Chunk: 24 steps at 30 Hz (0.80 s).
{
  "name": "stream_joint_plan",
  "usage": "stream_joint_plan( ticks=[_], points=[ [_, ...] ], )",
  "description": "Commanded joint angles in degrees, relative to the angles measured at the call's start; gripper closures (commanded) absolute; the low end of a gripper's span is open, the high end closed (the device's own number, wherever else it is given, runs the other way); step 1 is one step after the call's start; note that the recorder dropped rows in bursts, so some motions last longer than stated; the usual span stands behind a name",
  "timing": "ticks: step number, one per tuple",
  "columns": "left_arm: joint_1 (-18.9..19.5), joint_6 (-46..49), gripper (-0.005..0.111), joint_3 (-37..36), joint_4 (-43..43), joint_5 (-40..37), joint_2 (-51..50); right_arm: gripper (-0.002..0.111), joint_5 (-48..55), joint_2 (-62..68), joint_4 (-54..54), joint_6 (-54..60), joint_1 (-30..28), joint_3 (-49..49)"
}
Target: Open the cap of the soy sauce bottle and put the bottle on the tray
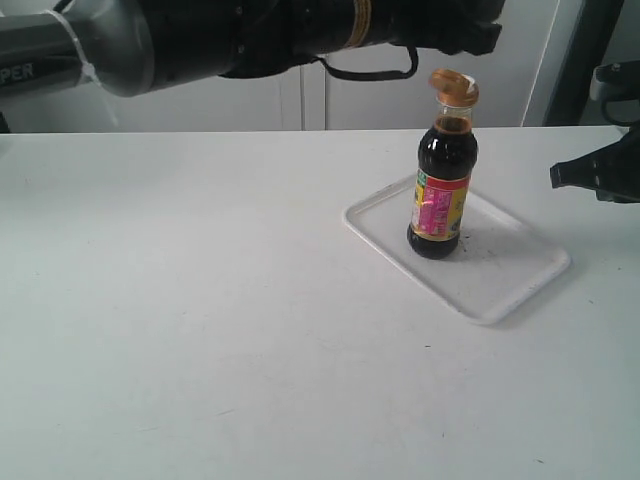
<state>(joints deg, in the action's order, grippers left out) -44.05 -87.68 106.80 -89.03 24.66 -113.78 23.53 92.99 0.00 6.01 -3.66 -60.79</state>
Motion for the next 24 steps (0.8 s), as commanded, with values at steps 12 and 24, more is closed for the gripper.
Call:
stream_joint_plan(
  ticks=[12,24],
  points=[
    [-0.03,-9.98,0.107,-0.04,-10.91,2.31,7.41,0.108,-1.18,-0.07,-1.42,-0.44,-0.40,0.19],
    [-0.03,-3.68,0.107,-0.04,-10.91,-13.48,14.95,0.108,-1.43,-0.07,-1.54,-0.44,-0.40,0.19]
  ],
)
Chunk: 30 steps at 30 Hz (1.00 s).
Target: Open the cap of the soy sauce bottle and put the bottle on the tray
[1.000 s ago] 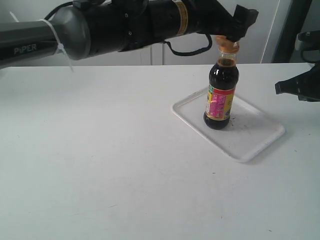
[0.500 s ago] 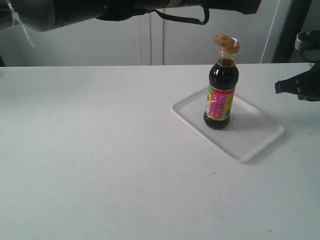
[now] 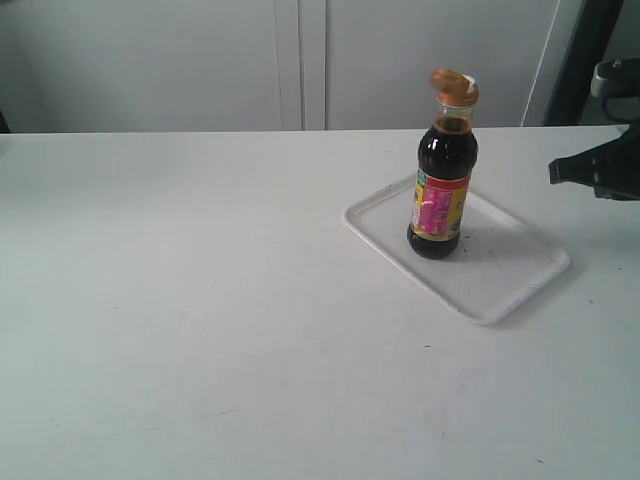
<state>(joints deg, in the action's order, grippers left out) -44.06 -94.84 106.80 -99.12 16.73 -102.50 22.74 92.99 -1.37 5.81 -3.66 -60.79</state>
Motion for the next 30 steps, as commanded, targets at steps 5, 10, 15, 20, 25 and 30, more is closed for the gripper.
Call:
stream_joint_plan(
  ticks=[5,10,15,20,25,30],
  points=[
    [-0.03,14.10,0.107,-0.04,-0.83,-18.94,7.27,0.108,-0.65,-0.07,-0.17,-0.25,-0.40,0.19],
    [-0.03,32.36,0.107,-0.04,-0.83,-37.40,8.10,0.108,-0.65,0.27,-0.17,-0.25,-0.40,0.19],
    [0.23,47.78,0.107,-0.04,3.54,-59.61,8.94,0.108,-0.76,1.46,-0.17,-0.25,-0.40,0.19],
    [5.72,63.60,0.107,-0.04,28.32,-61.35,11.19,0.108,-1.48,1.94,-0.17,0.13,-0.40,0.19],
    [13.94,75.02,0.107,-0.04,50.65,-62.67,12.89,0.108,-0.60,1.02,-0.17,1.97,-0.40,0.19],
    [20.74,83.75,0.107,-0.04,64.53,-67.60,13.50,0.108,-0.10,-0.82,-0.05,3.32,-0.40,-0.54]
  ],
)
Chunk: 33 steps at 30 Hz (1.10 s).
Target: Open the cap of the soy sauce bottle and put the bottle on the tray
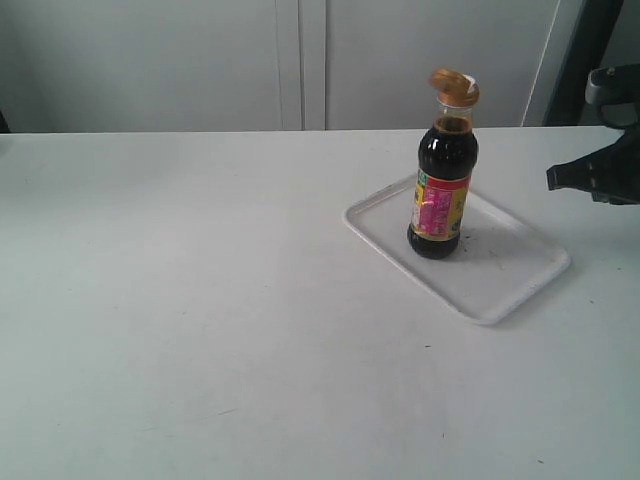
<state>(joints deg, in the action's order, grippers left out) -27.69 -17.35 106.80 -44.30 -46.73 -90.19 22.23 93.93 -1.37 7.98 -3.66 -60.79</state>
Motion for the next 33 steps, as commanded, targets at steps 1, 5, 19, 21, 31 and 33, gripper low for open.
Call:
stream_joint_plan(
  ticks=[1,5,19,21,31,33],
  points=[
    [5.32,7.31,0.107,-0.04,11.38,-5.23,1.19,0.108,0.90,-2.23,-0.05,1.15,-0.40,-0.79],
    [9.07,11.78,0.107,-0.04,18.45,-8.59,1.19,0.108,1.90,-4.97,-0.18,1.15,-0.40,-1.40],
    [10.44,18.89,0.107,-0.18,26.69,-23.23,1.93,0.108,10.65,-16.35,-1.67,6.02,9.37,-3.72],
    [10.44,20.47,0.107,-0.85,29.43,-23.23,3.01,0.108,15.73,-16.44,-1.67,6.32,9.40,-5.80],
    [10.44,21.88,0.107,-14.49,32.72,-19.53,11.16,0.108,23.69,-19.16,-1.60,6.32,9.40,-8.54],
    [10.44,21.88,0.107,-17.08,33.32,-17.89,13.17,0.108,24.18,-20.02,-1.60,6.32,9.40,-8.43]
  ],
)
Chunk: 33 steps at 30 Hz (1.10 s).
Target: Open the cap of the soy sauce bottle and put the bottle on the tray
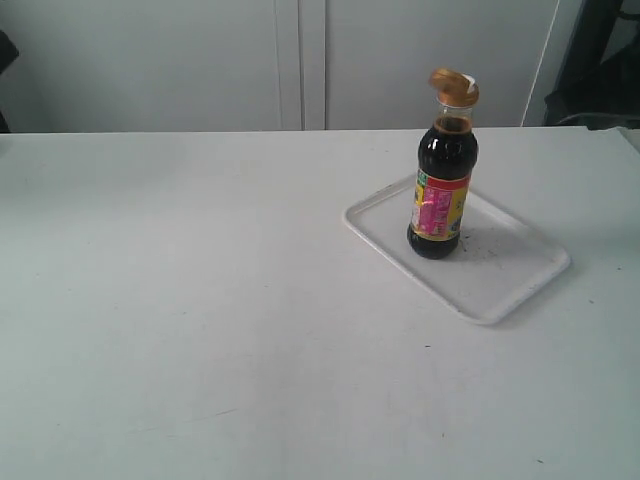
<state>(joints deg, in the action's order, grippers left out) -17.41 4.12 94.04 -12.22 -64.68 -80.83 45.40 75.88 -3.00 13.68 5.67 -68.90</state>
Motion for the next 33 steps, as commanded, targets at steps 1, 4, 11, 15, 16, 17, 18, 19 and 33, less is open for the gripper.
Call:
stream_joint_plan(
  ticks=[1,4,11,15,16,17,18,19,33],
  points=[
    [0.16,0.41,0.107,-5.78,1.62,1.01,4.98,0.108,1.16,-2.71,0.04,0.63,0.07,-0.09],
    [0.16,0.41,0.107,-10.69,1.70,4.94,8.77,0.108,-0.77,-4.97,-0.12,0.63,0.07,1.43],
    [0.16,-1.55,0.107,-25.33,1.70,17.20,18.87,0.108,-6.60,-11.78,-1.86,0.63,0.07,7.55],
    [0.16,-4.12,0.107,-33.66,1.70,25.30,25.19,0.108,-11.43,-17.32,-2.66,1.82,0.07,13.02],
    [0.16,-4.59,0.107,-35.29,1.70,27.47,26.43,0.108,-12.64,-18.34,-2.96,2.75,0.07,14.10],
    [0.16,-5.26,0.107,-38.29,1.70,30.47,28.71,0.108,-14.41,-20.24,-2.96,2.86,0.07,15.88],
    [0.16,-5.99,0.107,-40.09,1.70,32.36,30.12,0.108,-15.07,-21.12,-2.96,2.86,0.07,16.79],
    [0.16,-6.09,0.107,-41.24,1.70,33.48,31.02,0.108,-15.38,-21.77,-2.96,2.86,0.07,17.66],
    [0.16,-8.63,0.107,-65.50,4.62,51.04,54.88,0.108,-28.07,-42.55,-6.58,3.47,0.07,37.17]
  ],
)
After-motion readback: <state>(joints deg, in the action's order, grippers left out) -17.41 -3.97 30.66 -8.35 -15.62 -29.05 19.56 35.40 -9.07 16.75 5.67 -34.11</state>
